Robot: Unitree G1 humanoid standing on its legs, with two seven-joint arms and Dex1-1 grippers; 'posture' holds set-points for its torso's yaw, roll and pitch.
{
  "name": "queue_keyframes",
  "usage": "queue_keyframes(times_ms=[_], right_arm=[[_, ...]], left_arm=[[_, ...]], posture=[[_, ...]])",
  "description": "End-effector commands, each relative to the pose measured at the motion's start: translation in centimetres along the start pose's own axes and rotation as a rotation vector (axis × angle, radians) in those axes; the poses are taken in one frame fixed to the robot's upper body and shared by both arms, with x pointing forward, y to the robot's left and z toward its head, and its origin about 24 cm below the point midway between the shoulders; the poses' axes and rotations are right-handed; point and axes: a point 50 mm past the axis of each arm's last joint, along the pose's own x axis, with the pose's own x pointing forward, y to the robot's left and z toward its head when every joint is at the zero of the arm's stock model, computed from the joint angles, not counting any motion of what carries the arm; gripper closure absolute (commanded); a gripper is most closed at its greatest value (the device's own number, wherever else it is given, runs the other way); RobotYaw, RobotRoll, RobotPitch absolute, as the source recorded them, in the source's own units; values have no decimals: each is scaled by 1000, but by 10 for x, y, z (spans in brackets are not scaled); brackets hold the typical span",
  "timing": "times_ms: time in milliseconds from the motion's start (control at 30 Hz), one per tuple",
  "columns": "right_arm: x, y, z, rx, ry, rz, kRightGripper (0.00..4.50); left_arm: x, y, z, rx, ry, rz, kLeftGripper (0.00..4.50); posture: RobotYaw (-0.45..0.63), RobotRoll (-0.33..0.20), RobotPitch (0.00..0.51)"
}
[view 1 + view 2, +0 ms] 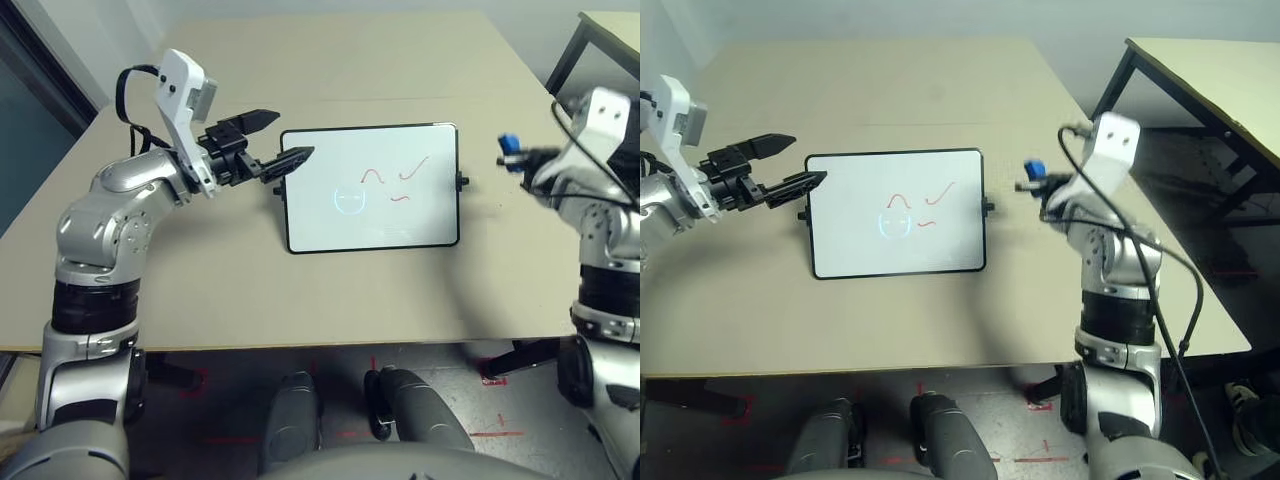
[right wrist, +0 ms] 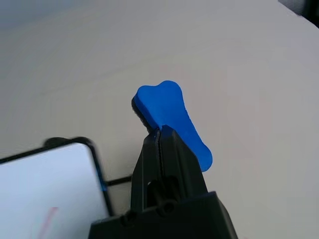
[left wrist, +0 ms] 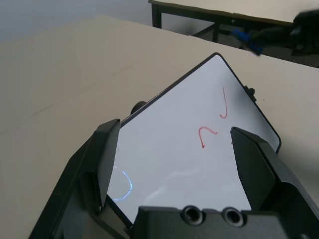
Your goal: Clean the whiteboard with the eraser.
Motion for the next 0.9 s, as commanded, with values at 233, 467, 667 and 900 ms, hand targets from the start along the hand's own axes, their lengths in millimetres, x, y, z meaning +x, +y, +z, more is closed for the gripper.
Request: queue_keyframes(times_ms=[233, 467, 667, 900], right_arm=[[-10, 31, 4, -31, 50, 186, 4492], [-19, 59, -6, -122, 81, 349, 4492], [-21, 37, -5, -140, 85, 258, 4492], [-26, -8, 5, -198, 96, -2, 4492]], left_arm=[[4, 1, -3, 5, 10, -14, 0], [4, 1, -3, 4, 9, -16, 0], [4, 2, -2, 7, 9, -15, 0], [7, 3, -2, 7, 10, -22, 0]], posture=[[5, 0, 98], [7, 0, 103], [0, 0, 104], [-18, 0, 106]])
